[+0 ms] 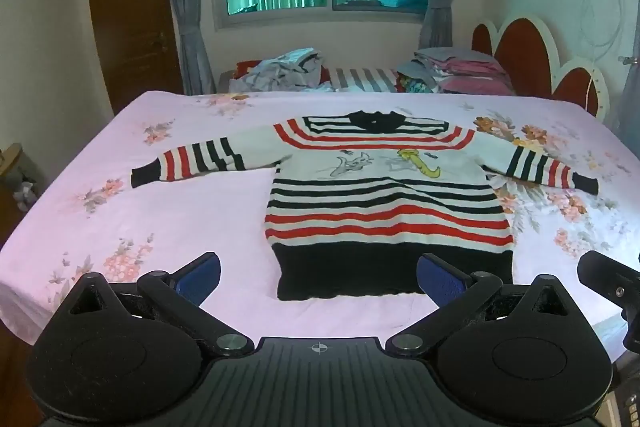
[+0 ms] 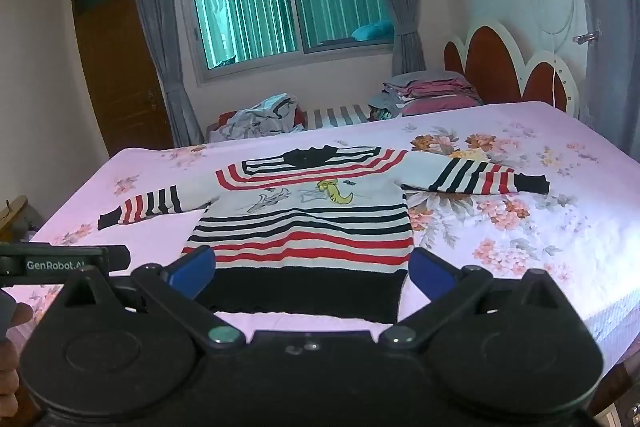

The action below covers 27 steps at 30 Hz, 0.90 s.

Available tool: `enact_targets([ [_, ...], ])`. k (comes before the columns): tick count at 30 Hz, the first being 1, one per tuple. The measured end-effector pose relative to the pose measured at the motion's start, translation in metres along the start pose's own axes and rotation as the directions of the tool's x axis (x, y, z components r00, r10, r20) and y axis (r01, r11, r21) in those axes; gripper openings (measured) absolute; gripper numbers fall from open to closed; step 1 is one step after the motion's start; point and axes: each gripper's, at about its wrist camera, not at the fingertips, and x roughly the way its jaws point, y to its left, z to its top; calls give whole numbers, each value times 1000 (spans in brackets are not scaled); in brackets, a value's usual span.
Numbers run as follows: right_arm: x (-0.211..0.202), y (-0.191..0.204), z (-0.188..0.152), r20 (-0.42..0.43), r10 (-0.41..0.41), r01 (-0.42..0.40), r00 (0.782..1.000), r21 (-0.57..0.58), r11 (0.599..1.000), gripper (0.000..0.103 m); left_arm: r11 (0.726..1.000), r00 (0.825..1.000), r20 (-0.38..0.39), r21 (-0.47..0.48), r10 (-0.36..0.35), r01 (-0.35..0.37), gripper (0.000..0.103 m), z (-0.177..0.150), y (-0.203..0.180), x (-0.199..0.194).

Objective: Fold small clothes

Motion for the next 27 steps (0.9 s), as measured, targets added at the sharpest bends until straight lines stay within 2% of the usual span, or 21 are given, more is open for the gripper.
enact_targets([
  [27, 11, -12, -1, -16, -19, 19, 1000, 15, 1000, 103, 1000, 1000, -12, -2, 4, -4, 103, -3, -3, 5],
])
